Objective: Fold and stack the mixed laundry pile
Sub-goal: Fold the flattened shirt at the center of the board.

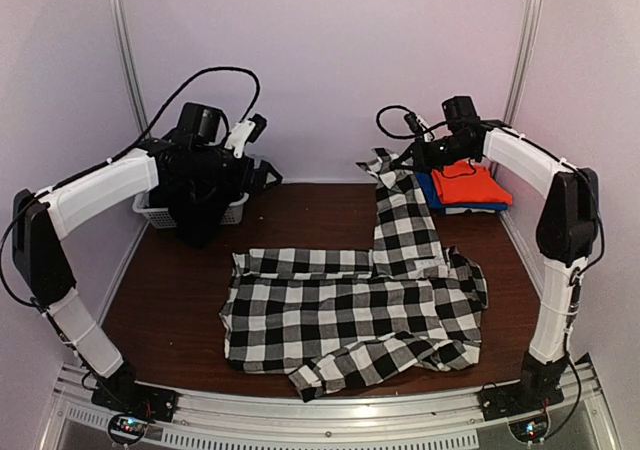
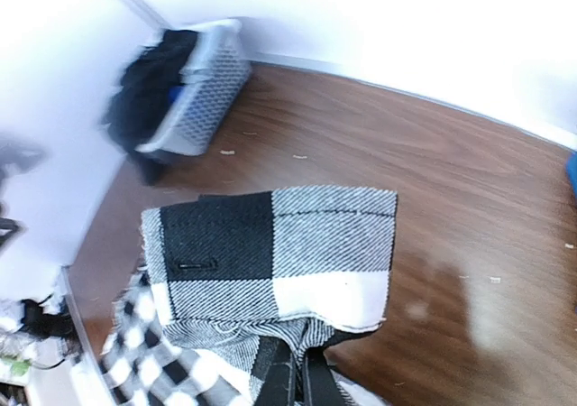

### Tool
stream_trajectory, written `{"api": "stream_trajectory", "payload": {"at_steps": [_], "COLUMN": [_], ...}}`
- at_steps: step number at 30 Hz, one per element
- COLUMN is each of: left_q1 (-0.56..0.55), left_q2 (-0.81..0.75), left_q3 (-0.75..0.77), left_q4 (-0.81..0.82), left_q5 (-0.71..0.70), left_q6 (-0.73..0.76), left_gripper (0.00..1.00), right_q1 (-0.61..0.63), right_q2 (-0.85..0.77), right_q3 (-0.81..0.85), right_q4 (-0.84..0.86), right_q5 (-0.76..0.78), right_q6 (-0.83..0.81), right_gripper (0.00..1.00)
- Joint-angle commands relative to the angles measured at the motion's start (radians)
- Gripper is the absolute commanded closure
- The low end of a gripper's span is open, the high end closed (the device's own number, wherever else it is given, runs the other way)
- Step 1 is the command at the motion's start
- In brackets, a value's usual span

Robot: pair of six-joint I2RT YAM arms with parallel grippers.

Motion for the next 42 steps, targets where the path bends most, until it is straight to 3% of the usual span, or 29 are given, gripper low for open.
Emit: {"api": "stream_trajectory", "payload": {"at_steps": [1,6,14,18,26,31,42], "left_q1": [-0.106,-0.210,-0.305,-0.313,-0.331,-0.344,-0.355], "left_q2": [-0.042,-0.100,-0.067,-0.026,0.065,0.090,0.191], "left_q3": [0.011,-0.077,-0.081,-0.055,-0.017,-0.024,0.063], "left_q4": [0.024,0.133,0.237,0.294,0.457,0.534,0.465], "left_q5": [0.081,0.099,0.114,0.204,0.453,0.536,0.449], "left_q6": [0.132,0.152,-0.031,-0.141,-0.310,-0.402,-0.459], "left_gripper": [0.02,0.02,0.02,0.02,0.02,0.02,0.02], "right_q1": [0.022,0.043,0.093,0.116,0.183,0.209,0.246], "right_q2": [-0.142,-0.292,-0.521,-0.631,-0.737,-0.777,-0.851], "right_q3": [-0.203,-0.378,-0.607,-0.692,-0.751,-0.772,-0.811], "right_q4": [0.178,0.260,0.299,0.325,0.231,0.208,0.210], "right_q5": [-0.261,-0.369,-0.397,-0.384,-0.270,-0.208,-0.170], "right_q6": [0.050,0.052,0.012,-0.005,-0.167,-0.208,-0.251], "right_gripper": [1.00,0.99,0.96,0.93,0.88,0.88,0.86]}}
